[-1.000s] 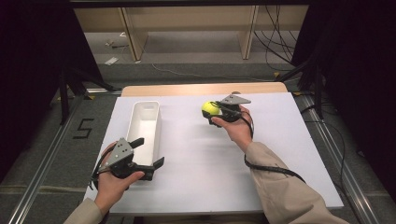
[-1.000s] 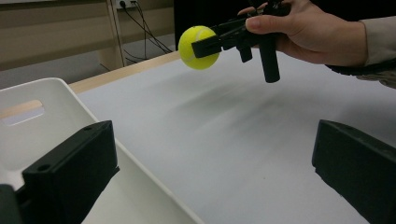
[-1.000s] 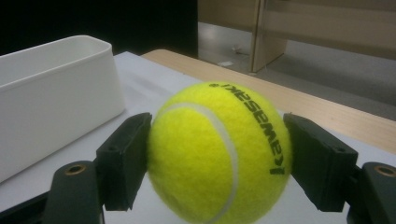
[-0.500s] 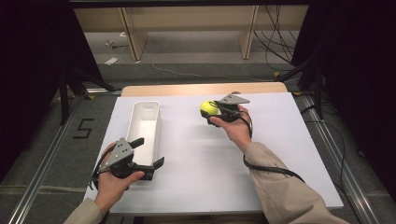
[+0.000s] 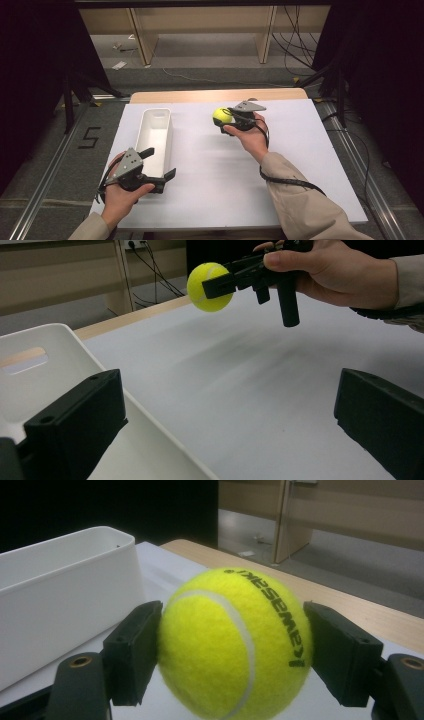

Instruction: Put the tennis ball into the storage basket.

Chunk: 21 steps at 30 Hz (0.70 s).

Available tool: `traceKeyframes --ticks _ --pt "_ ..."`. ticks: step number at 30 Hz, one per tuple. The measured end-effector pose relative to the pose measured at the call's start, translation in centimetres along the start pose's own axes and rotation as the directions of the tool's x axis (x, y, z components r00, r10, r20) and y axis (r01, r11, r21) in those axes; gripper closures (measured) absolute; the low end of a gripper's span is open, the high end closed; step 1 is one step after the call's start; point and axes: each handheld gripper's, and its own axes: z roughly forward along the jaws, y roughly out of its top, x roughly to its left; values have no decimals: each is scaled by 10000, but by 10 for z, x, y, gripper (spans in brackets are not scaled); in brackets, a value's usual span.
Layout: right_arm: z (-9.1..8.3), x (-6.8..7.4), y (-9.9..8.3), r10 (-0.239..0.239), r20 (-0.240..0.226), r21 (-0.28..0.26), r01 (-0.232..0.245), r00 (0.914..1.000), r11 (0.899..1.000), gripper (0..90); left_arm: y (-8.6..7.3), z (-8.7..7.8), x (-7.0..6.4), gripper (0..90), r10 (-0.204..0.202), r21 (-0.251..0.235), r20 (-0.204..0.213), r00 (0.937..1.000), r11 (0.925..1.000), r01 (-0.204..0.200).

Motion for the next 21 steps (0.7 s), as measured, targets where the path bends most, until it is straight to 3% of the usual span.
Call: traceKeyframes --ticks 21 --pt "2 6 2 -3 -179 -25 2 9998 10000 272 0 0 0 0 -31 -15 -6 10000 10000 31"
